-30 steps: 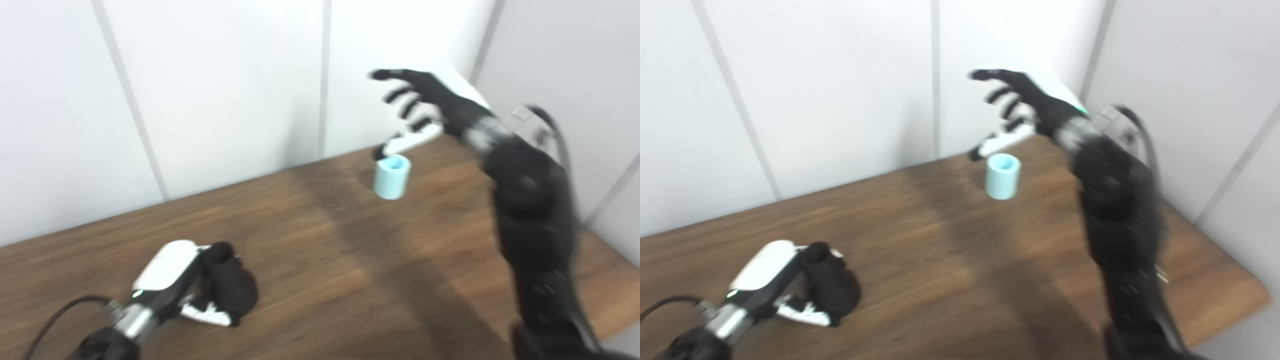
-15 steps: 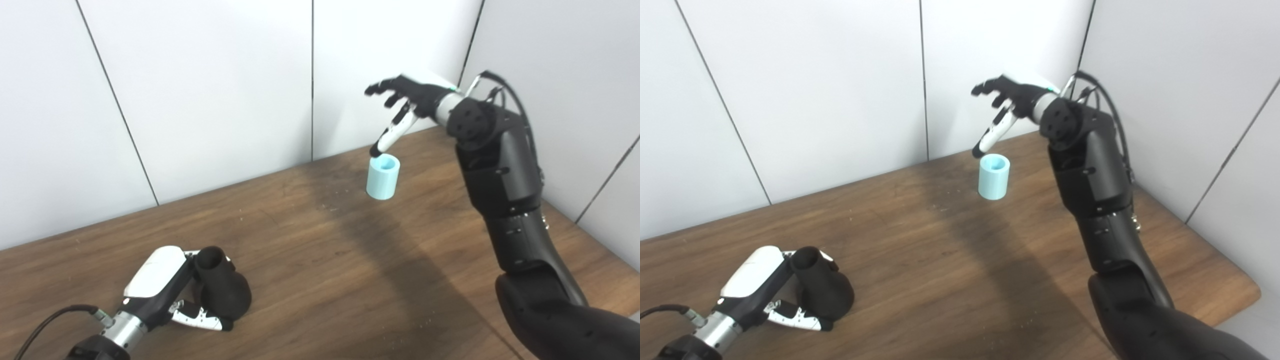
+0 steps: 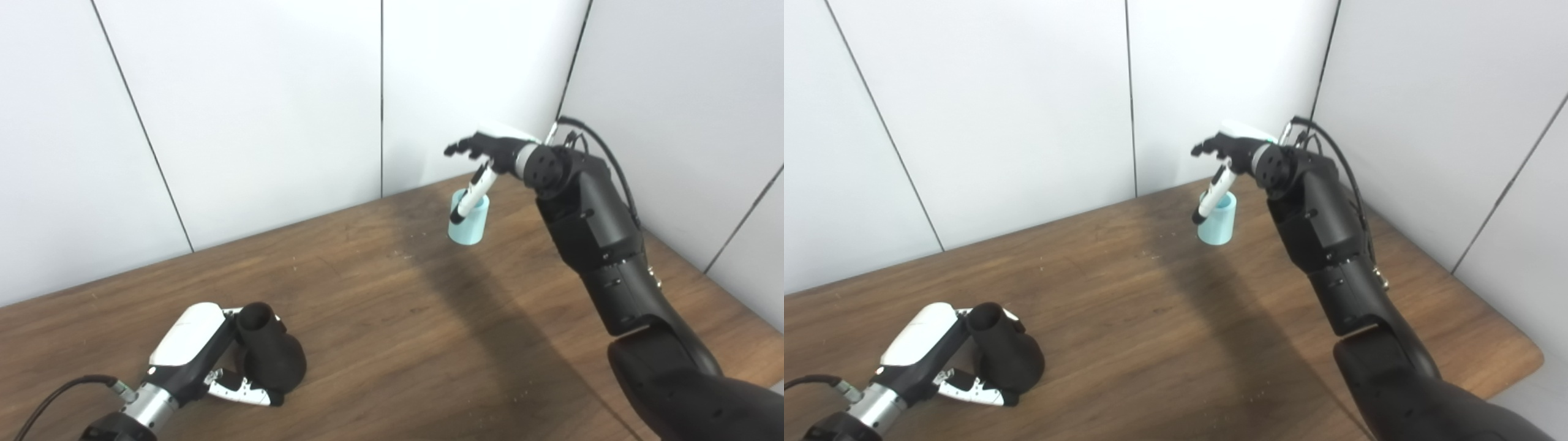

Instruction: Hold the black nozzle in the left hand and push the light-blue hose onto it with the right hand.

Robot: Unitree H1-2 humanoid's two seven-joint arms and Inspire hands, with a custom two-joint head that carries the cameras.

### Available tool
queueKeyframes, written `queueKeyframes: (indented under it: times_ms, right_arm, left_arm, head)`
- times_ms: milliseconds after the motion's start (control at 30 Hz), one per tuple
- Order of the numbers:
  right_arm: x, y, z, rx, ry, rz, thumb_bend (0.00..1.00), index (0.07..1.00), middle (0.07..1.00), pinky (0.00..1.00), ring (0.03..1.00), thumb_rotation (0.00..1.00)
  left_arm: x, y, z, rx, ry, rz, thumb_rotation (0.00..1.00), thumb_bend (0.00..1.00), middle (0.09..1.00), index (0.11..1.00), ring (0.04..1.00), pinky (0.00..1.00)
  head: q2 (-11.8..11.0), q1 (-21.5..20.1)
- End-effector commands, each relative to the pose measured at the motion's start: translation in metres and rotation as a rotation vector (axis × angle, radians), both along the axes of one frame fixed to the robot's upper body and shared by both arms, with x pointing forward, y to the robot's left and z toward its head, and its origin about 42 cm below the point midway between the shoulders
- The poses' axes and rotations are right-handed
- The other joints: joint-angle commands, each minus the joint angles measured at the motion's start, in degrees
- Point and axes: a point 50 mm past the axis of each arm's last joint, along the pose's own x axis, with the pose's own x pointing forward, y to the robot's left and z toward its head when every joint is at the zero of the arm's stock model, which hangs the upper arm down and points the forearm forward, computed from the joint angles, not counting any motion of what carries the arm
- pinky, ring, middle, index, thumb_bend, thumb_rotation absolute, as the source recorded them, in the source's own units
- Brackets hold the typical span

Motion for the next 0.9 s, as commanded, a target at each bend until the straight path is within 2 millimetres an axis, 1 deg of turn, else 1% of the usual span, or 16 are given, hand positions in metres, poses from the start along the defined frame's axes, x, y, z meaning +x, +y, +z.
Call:
queueKeyframes:
  times_ms: [0, 167, 333, 467, 600, 867]
  right_arm:
    - [0.001, -0.01, 0.023, -0.062, -0.072, -0.035, 0.91, 0.882, 0.925, 0.77, 0.908, 0.14]
    - [0.004, -0.013, 0.015, -0.082, -0.049, -0.052, 0.91, 0.881, 0.923, 0.8, 0.915, 0.14]
    - [0.003, -0.014, 0.009, -0.084, -0.042, -0.056, 0.91, 0.88, 0.923, 0.8, 0.914, 0.13]
    - [0.001, -0.017, 0.0, -0.105, -0.039, -0.064, 0.91, 0.877, 0.91, 0.79, 0.899, 0.13]
    - [0.001, -0.02, -0.005, -0.116, -0.049, -0.071, 0.91, 0.869, 0.9, 0.78, 0.895, 0.13]
    - [0.01, -0.024, -0.013, -0.116, -0.097, -0.084, 0.9, 0.838, 0.86, 0.75, 0.87, 0.12]
  left_arm:
    - [-0.013, 0.038, -0.043, 0.197, 0.12, 0.056, 0.0, 0.53, 0.462, 0.493, 0.489, 0.51]
    - [-0.013, 0.04, -0.042, 0.199, 0.119, 0.058, 0.0, 0.53, 0.463, 0.493, 0.498, 0.52]
    - [-0.014, 0.039, -0.041, 0.198, 0.115, 0.057, 0.0, 0.53, 0.466, 0.492, 0.503, 0.53]
    - [-0.013, 0.04, -0.042, 0.198, 0.111, 0.054, 0.0, 0.53, 0.466, 0.492, 0.494, 0.52]
    - [-0.013, 0.041, -0.041, 0.2, 0.109, 0.055, 0.0, 0.53, 0.466, 0.491, 0.493, 0.52]
    - [-0.015, 0.044, -0.042, 0.203, 0.11, 0.056, 0.0, 0.53, 0.468, 0.491, 0.505, 0.52]
  head:
    - [0.12, -0.13]
    - [0.05, -0.49]
    - [0.03, -0.53]
    - [-0.05, -0.59]
    - [0.08, -0.09]
    - [0.25, 0.29]
